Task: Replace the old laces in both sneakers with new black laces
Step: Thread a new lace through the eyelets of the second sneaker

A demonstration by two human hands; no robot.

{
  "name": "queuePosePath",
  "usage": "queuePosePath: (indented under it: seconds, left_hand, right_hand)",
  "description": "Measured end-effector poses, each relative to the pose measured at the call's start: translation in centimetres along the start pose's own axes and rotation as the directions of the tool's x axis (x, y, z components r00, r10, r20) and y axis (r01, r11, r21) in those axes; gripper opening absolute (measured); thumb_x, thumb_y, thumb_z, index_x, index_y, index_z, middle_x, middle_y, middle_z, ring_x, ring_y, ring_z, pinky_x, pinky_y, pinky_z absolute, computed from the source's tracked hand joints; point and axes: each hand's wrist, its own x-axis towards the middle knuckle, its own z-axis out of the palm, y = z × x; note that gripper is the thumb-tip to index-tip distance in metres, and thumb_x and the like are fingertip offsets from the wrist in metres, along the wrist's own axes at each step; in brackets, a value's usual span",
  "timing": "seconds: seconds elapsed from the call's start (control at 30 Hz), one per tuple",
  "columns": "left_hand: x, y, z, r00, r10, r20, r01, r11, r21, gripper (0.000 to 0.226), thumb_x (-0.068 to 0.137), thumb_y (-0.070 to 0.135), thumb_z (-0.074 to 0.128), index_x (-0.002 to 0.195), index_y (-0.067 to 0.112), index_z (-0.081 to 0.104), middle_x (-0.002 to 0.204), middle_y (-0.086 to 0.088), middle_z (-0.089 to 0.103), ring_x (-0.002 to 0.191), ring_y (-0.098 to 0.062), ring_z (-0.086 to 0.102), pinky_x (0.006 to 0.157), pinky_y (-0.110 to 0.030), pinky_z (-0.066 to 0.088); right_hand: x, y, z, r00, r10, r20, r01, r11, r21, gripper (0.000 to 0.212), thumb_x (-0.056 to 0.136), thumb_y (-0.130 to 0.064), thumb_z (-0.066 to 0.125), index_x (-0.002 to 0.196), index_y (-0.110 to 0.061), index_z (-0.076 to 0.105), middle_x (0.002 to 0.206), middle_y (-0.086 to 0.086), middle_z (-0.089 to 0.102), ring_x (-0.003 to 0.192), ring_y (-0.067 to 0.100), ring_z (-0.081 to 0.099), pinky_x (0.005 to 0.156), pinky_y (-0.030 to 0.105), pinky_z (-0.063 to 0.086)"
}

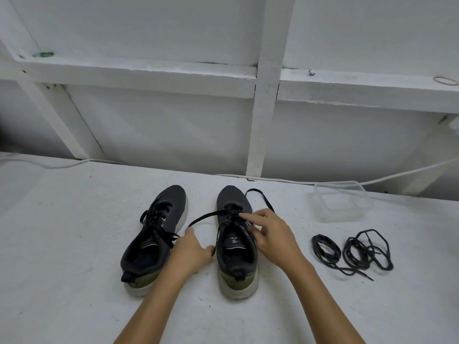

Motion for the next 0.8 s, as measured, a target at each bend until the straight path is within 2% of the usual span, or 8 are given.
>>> queuePosePath:
  seconds: [0.1, 0.3, 0.43, 0.53, 0.6, 0.67, 0.73, 0.8]
  left_hand:
    - [-0.1, -0.1, -0.3, 0.988, 0.105, -0.113, -0.089, 0.986, 0.137, 0.033, 0.094, 0.031, 0.056, 0.125, 0.021, 0.060, 0.119, -0.004, 0.065, 0.108, -0.025, 0.061, 0.086, -0.034, 0.052]
    - [-1.1, 2.3, -1.7, 0.761, 0.478, -0.440, -0.557, 0.828, -0.064, 0.012, 0.096, 0.024, 0.060, 0.101, 0.026, 0.070, 0.089, 0.011, 0.059, 0.075, -0.004, 0.055, 0.073, -0.025, 0.045]
    - [-1.4, 4.1, -1.8, 0.655, 0.701, -0.281, -0.737, 0.675, -0.035, 0.034, 0.091, 0.034, 0.068, 0.124, 0.029, 0.064, 0.111, 0.015, 0.059, 0.096, -0.003, 0.045, 0.086, -0.010, 0.035]
    - [-1.0, 5.1, -1.3, 0.660, 0.727, -0.188, -0.726, 0.682, 0.089, 0.029, 0.090, 0.043, 0.066, 0.117, 0.034, 0.066, 0.109, 0.020, 0.059, 0.102, -0.009, 0.045, 0.088, -0.024, 0.039]
    - [-1.2, 5.6, -1.2, 0.696, 0.665, -0.271, -0.677, 0.733, 0.062, 0.008, 0.092, 0.035, 0.064, 0.098, 0.031, 0.067, 0.095, 0.018, 0.063, 0.095, -0.010, 0.050, 0.082, -0.028, 0.044]
    - [-1.5, 6.0, -1.6, 0.798, 0.455, -0.395, -0.567, 0.790, -0.234, 0.008, 0.094, 0.022, 0.061, 0.088, 0.027, 0.062, 0.086, 0.013, 0.068, 0.085, -0.006, 0.057, 0.074, -0.020, 0.046]
    - [-1.9, 5.9, -2.1, 0.894, 0.219, -0.390, -0.421, 0.709, -0.566, 0.012, 0.096, 0.014, 0.054, 0.090, 0.023, 0.058, 0.086, 0.007, 0.072, 0.079, -0.002, 0.062, 0.067, -0.012, 0.043]
    - [-2.1, 5.3, -2.6, 0.901, 0.205, -0.382, -0.415, 0.665, -0.621, 0.020, 0.097, 0.006, 0.047, 0.098, 0.024, 0.058, 0.090, 0.008, 0.074, 0.084, 0.002, 0.063, 0.071, -0.009, 0.042]
  right_hand:
    - [0.2, -0.3, -0.1, 1.000, 0.025, 0.009, -0.024, 1.000, -0.009, 0.024, 0.100, -0.029, 0.061, 0.118, -0.042, 0.070, 0.099, -0.019, 0.051, 0.075, -0.005, 0.051, 0.065, 0.015, 0.036]
    - [-0.1, -1.5, -2.2, 0.999, 0.046, -0.023, -0.045, 0.998, 0.032, 0.007, 0.095, -0.033, 0.061, 0.089, -0.036, 0.060, 0.100, -0.016, 0.061, 0.093, 0.003, 0.054, 0.072, 0.021, 0.040]
    - [-0.4, -3.7, -4.6, 0.998, 0.050, -0.034, -0.037, 0.950, 0.310, 0.014, 0.093, -0.026, 0.067, 0.090, -0.033, 0.056, 0.080, -0.009, 0.069, 0.075, 0.000, 0.061, 0.070, 0.023, 0.043]
    - [-0.5, -4.9, -6.7, 1.000, 0.002, 0.014, -0.008, 0.904, 0.428, 0.010, 0.096, -0.019, 0.065, 0.097, -0.027, 0.059, 0.073, -0.004, 0.070, 0.077, 0.012, 0.067, 0.073, 0.026, 0.048]
    - [-0.5, -4.8, -7.7, 0.998, -0.004, 0.057, -0.020, 0.904, 0.426, 0.008, 0.096, -0.018, 0.065, 0.095, -0.026, 0.064, 0.070, -0.004, 0.068, 0.078, 0.017, 0.069, 0.076, 0.030, 0.053]
    - [-0.5, -4.1, -8.5, 0.988, 0.045, 0.146, -0.091, 0.943, 0.320, 0.010, 0.098, -0.022, 0.063, 0.091, -0.028, 0.069, 0.070, -0.004, 0.068, 0.073, 0.013, 0.065, 0.074, 0.029, 0.052]
    - [-0.6, -3.0, -9.0, 0.966, 0.136, 0.218, -0.163, 0.980, 0.110, 0.017, 0.099, -0.030, 0.061, 0.087, -0.029, 0.073, 0.075, 0.002, 0.070, 0.068, 0.012, 0.058, 0.067, 0.027, 0.048]
    - [-0.7, -1.9, -9.2, 0.961, 0.194, 0.197, -0.196, 0.980, -0.011, 0.024, 0.100, -0.035, 0.060, 0.081, -0.029, 0.072, 0.074, 0.003, 0.069, 0.064, 0.013, 0.055, 0.062, 0.028, 0.045]
